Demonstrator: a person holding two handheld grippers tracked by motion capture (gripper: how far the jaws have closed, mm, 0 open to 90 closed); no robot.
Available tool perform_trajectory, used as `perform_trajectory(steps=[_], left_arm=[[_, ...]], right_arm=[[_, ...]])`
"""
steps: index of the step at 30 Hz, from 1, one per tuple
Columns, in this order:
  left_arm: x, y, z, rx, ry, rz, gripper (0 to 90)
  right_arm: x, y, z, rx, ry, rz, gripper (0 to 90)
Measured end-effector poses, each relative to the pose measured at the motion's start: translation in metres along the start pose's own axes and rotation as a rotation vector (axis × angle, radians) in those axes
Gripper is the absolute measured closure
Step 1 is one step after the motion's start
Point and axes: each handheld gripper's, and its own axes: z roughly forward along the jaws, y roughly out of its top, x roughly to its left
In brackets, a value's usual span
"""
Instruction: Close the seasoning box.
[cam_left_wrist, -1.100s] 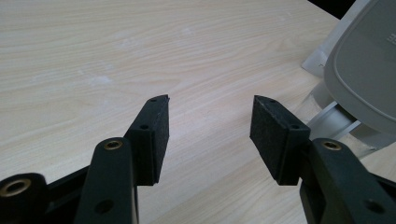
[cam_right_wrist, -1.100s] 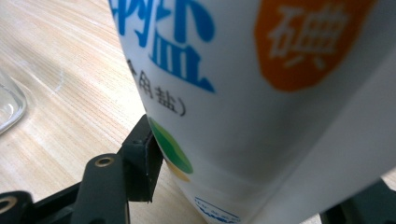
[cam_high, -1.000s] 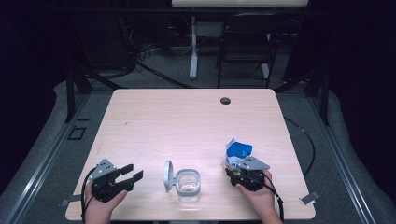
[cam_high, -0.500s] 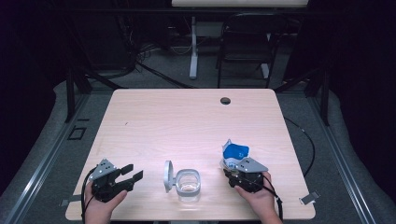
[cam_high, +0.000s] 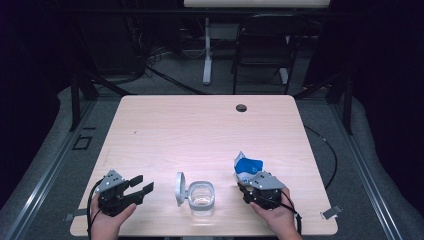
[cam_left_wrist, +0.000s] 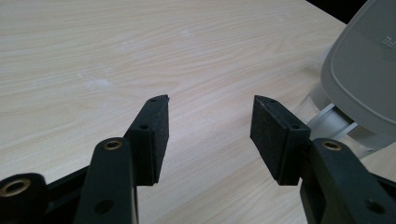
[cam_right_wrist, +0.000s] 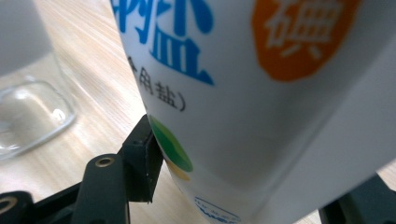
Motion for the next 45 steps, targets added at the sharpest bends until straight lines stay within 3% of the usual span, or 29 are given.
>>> perform_trajectory(steps=[11,19,29,34,39,45], left_arm=[[0.003,0.000,-0.002,-0.006,0.008,-0.003,47.6],[0.005,0.001,-0.004,-0.012,0.008,-0.008,47.6],[0.005,0.002,-0.005,-0.018,0.014,-0.009,47.4],[0.006,0.001,-0.005,-0.019,0.015,-0.012,47.4],[0.005,0.001,-0.004,-0.008,0.014,-0.004,47.4],[0.006,0.001,-0.005,-0.012,0.016,-0.008,47.4]], right_arm=[[0.013,0.017,-0.011,0.010,-0.014,-0.099,39.5],[0.017,0.024,-0.012,0.013,-0.036,-0.151,39.5],[0.023,0.032,-0.013,0.038,-0.048,-0.250,39.5],[0.027,0.034,-0.013,0.040,-0.081,-0.289,39.6],[0.028,0.037,-0.013,0.039,-0.089,-0.302,39.6],[0.031,0.039,-0.015,0.053,-0.099,-0.351,39.7]])
